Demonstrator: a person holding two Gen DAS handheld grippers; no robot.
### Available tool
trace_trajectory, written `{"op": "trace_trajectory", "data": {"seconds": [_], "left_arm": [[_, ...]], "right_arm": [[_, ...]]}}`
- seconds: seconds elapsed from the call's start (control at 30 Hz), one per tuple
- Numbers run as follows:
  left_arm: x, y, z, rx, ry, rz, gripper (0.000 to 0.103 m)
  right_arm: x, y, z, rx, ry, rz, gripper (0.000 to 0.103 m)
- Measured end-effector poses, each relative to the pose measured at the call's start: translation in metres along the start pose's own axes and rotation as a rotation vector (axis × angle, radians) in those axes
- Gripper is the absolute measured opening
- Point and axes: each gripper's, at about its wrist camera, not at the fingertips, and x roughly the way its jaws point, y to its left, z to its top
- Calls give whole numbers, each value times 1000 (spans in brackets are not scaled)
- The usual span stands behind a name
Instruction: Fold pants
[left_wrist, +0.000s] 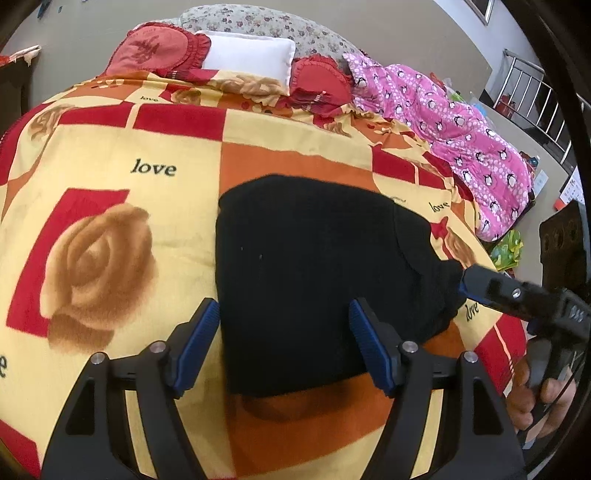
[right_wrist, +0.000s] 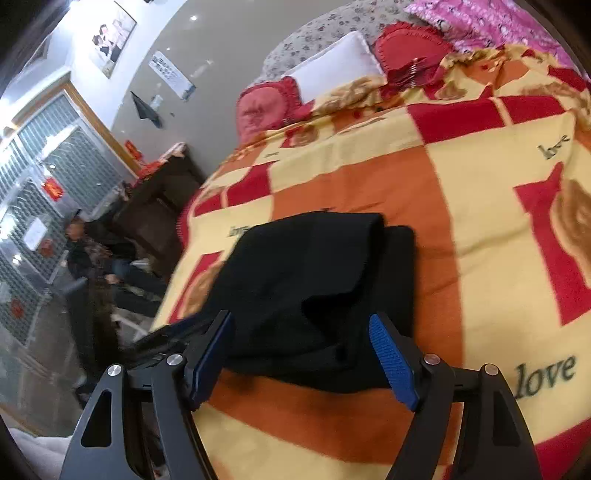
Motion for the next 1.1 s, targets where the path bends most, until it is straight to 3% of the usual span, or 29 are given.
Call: {"op": "trace_trajectory", "data": {"seconds": [0.33,0.73,0.8,0.87,1.0,1.07,1.1], "left_arm": [[-2,3,-10,3,4,-7,76],[0,5,-16,-9,3,-11,80],[0,4,-15,-7,3,-11,80],[0,4,-15,-4,2,-12,80],[0,4,-14,-5,6,-10,80],[-1,2,-13,6,4,1,80],[-1,-1,-10,14,1,4,80]], "right_arm": [[11,-4,-8,57,3,14,79],[19,18,-14,-30,13,-35,79],[23,17,-10,-34,-7,-36,73],[27,13,-9,-24,-22,-45,48],[30,10,-14,-24,-41,-23,39],[25,14,-13,-43,-52,-33,25],[20,17,-11,-59,-67,-45,25]]}}
